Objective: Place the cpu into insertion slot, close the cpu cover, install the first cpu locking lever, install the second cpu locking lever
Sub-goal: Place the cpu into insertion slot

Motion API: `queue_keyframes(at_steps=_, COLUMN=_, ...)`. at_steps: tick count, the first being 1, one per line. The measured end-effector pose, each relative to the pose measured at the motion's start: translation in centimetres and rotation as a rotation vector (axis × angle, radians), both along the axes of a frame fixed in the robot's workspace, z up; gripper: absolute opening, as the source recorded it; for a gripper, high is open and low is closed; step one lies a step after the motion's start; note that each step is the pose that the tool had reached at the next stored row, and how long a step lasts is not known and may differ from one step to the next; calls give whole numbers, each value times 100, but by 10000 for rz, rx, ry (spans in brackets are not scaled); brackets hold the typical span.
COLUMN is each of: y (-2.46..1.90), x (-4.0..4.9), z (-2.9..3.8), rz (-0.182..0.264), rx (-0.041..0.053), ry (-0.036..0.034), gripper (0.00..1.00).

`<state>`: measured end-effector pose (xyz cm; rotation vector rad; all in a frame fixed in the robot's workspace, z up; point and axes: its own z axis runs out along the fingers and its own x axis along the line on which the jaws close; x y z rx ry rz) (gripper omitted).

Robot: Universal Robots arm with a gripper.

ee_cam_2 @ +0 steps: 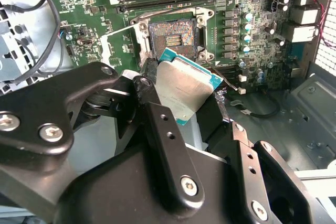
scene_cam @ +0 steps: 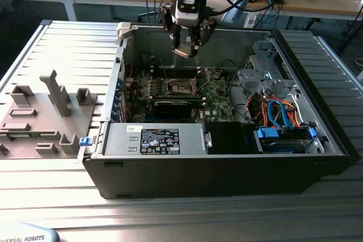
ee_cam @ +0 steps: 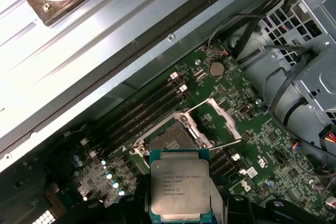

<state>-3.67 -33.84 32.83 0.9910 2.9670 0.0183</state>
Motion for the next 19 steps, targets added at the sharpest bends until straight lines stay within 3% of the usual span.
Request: queue_keyframes(at_steps=19, y=0, x=0, z=-4, rz=-179, rx=-1, ry=0, gripper=54)
